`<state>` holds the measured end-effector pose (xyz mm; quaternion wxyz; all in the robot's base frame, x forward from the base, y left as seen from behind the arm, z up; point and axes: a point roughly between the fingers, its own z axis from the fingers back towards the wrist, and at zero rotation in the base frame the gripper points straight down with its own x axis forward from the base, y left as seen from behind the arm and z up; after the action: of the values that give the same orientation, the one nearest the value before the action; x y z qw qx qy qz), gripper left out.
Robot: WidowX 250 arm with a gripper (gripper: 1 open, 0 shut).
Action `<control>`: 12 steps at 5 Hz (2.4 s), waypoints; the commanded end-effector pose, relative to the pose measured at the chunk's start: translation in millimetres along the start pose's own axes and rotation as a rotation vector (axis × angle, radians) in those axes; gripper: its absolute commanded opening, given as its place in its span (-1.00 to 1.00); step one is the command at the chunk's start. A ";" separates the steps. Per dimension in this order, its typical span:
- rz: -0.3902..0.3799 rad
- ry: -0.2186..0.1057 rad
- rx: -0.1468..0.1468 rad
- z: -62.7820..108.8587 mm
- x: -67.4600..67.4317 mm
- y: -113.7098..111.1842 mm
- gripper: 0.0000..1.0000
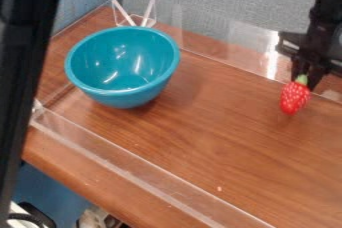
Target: Put the strawberry in the blue bowl
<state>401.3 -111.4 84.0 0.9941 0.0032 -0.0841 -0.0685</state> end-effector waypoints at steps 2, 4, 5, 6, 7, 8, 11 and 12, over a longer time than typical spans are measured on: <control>0.147 -0.119 0.042 86.7 -7.3 76.6 -1.00; 0.261 -0.101 0.080 100.2 -28.8 145.3 -1.00; 0.266 -0.090 0.083 97.4 -29.9 153.2 -1.00; 0.257 -0.085 0.079 96.9 -32.1 154.9 -1.00; 0.249 -0.081 0.075 95.6 -32.8 156.4 -1.00; 0.242 -0.078 0.070 95.1 -33.9 157.3 -1.00; 0.213 -0.066 0.057 91.4 -37.2 159.4 -1.00; 0.202 -0.062 0.052 91.0 -39.2 159.4 -1.00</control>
<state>372.8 48.3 135.9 0.9968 0.0137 -0.0711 0.0331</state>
